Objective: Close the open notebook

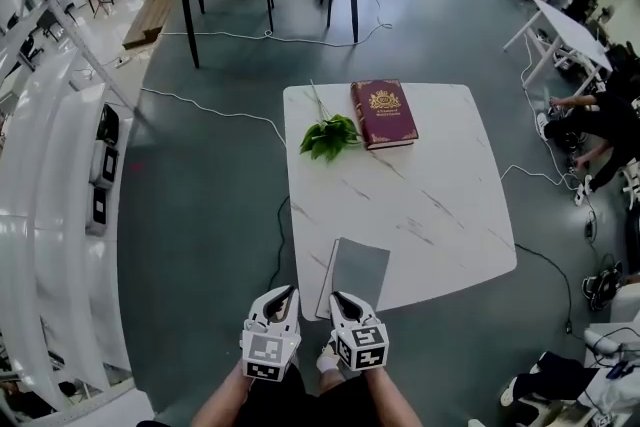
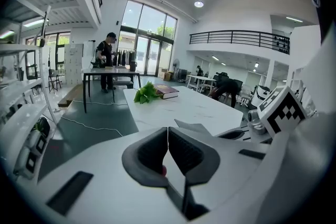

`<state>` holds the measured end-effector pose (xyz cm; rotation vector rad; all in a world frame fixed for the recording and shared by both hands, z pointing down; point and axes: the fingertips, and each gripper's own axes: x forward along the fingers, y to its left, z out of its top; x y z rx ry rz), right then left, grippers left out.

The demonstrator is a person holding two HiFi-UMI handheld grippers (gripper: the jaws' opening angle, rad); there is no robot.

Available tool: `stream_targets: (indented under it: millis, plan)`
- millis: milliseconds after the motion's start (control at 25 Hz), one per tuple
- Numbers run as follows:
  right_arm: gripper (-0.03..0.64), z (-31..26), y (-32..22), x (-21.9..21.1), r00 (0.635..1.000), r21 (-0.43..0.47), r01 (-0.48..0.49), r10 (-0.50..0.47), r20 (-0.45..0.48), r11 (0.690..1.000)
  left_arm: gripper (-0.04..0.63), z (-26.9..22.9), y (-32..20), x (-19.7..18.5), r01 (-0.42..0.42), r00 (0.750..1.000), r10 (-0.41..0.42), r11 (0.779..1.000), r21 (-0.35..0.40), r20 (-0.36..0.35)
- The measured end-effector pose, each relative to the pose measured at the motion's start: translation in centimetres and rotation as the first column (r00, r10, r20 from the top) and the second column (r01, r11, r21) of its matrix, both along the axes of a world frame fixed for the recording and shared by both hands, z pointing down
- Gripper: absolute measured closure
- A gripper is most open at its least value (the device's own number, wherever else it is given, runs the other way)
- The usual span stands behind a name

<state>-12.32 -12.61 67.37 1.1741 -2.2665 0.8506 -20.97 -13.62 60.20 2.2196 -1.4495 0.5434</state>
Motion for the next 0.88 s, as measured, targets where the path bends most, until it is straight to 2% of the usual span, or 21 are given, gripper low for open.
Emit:
stream_targets:
  millis: [400,720,880]
  plan:
    - [0.578,3.4,-0.8,-1.9,0.998,-0.045,0.008,-0.011,-0.054,0.999,0.571,3.9,-1.5,-0.8,-0.032,0.999,0.030,0.997,-0.064,-0.033]
    - [0.574,4.4,-1.2,-2.4,0.997,-0.052,0.013,-0.017,-0.074,0.999,0.571,5.3,-2.2,-1.1,-0.041,0.998,0.038,0.996,-0.082,-0.043]
    - [0.530,4.3,-1.0,-2.9,0.998,-0.045,0.034,-0.036,-0.057,0.998,0.571,5.5,-2.0,-0.9,-0.047,0.998,0.042,0.995,-0.086,-0.049]
